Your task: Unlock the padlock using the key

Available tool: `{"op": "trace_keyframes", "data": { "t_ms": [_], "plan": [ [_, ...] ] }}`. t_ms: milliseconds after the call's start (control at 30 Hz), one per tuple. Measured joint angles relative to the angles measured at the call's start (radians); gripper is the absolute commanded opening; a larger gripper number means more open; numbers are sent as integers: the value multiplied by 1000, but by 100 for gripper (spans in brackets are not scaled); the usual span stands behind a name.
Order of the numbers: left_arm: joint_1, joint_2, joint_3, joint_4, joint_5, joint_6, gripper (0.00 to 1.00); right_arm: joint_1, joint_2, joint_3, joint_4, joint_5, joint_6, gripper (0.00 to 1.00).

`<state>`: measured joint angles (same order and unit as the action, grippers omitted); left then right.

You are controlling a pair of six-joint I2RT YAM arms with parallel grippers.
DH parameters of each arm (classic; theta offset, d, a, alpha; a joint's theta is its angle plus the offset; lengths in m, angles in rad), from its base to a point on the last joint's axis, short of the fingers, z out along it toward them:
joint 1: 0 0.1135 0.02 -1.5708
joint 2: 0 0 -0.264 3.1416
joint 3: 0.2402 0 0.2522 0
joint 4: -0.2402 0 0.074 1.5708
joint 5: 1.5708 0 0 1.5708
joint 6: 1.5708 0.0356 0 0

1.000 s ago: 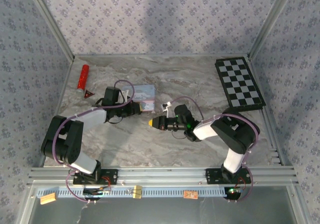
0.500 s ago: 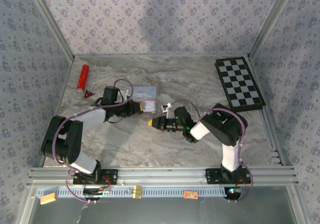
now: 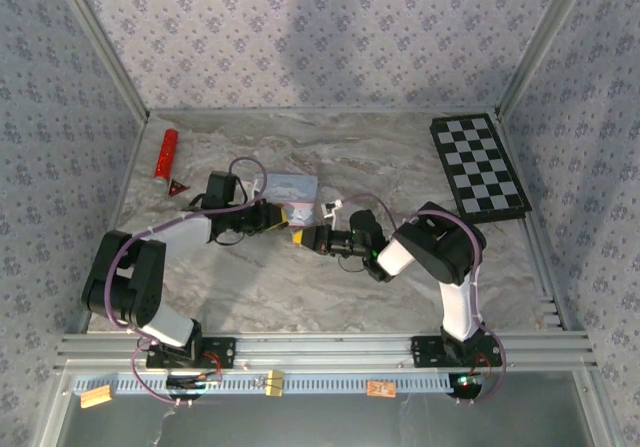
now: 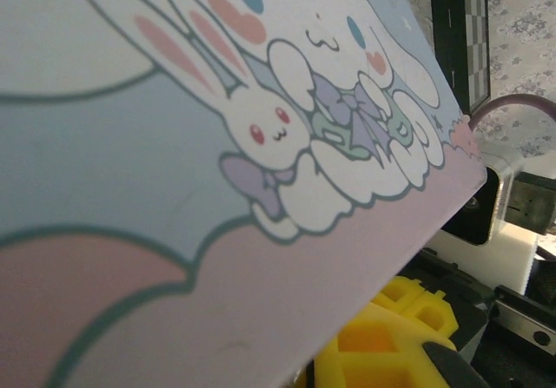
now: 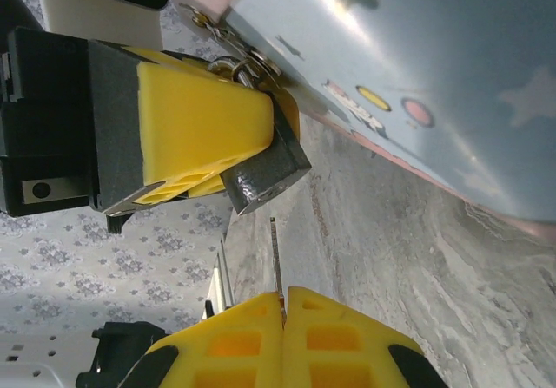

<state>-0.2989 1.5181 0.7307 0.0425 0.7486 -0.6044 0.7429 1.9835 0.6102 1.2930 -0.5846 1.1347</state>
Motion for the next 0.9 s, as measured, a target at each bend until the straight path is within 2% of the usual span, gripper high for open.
{"op": "trace_keyframes", "data": {
  "t_ms": [900],
  "plan": [
    [0, 0, 0, 14, 53, -23, 0, 5, 30, 11, 61, -10, 29, 0]
  ]
}}
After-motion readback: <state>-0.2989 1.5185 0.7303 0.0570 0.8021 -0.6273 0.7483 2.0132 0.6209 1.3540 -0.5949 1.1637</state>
